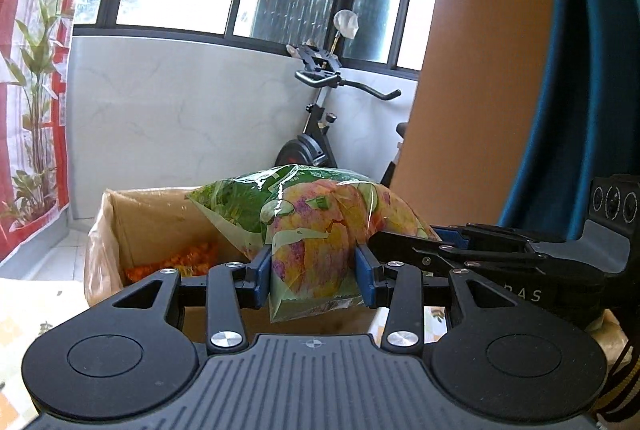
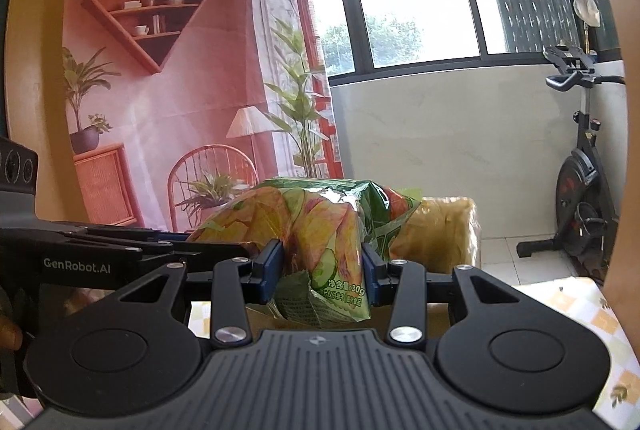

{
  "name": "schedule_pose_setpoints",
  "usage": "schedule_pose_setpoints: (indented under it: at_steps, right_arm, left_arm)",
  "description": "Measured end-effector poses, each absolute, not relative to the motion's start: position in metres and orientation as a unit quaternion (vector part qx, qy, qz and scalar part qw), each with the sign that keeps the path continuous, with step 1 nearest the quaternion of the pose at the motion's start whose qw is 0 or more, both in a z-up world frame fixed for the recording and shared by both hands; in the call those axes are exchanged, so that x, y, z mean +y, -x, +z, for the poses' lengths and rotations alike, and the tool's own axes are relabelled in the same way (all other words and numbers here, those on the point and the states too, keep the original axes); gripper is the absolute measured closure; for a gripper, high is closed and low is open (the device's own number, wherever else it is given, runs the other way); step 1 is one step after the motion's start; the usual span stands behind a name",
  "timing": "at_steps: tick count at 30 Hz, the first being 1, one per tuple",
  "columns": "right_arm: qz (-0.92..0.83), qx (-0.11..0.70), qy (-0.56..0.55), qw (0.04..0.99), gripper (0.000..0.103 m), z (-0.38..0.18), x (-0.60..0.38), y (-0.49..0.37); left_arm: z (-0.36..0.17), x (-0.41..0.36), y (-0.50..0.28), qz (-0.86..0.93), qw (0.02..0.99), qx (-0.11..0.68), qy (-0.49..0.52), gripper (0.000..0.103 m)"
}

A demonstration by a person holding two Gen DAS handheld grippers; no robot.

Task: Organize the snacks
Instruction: 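Lift the green chip bag over the box and open both tools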

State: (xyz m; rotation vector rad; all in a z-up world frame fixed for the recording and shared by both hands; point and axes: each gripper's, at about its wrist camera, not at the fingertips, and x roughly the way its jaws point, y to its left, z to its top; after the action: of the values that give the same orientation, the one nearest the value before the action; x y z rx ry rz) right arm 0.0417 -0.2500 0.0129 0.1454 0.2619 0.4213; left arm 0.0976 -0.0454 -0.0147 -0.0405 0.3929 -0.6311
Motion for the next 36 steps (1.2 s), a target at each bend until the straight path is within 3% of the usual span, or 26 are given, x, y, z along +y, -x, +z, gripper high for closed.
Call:
schedule_pose_setpoints:
  at_steps: [12,23,28,36]
  right_arm:
    - [0.207,0.149,-0.098,0.962,0.060,0.004,-0.255,-0.153]
    - [0.183,0.234,-0.110,0.948,0.062,-0.032,-0.250,-0.202]
    - [0.163,0.262,-0.111,0.945,0.062,-0.038,-0.250,-0.204]
    - [0.137,0.235,-0.110,0.956,0.060,-0.020,-0.257,-0.174]
  left_arm:
    - [-0.024,-0.057,-0.182,-0.279,0.931,0.237,0.003,0.056]
    - [-0.059,-0.047,-0.213,-0.251,0.918,0.305,0.020,0.056]
    - [-0.053,-0.038,-0.211,-0.236,0.925,0.297,0.023,0.029]
    - [-0.032,-0.030,-0.186,-0.225,0.936,0.272,-0.008,0.029]
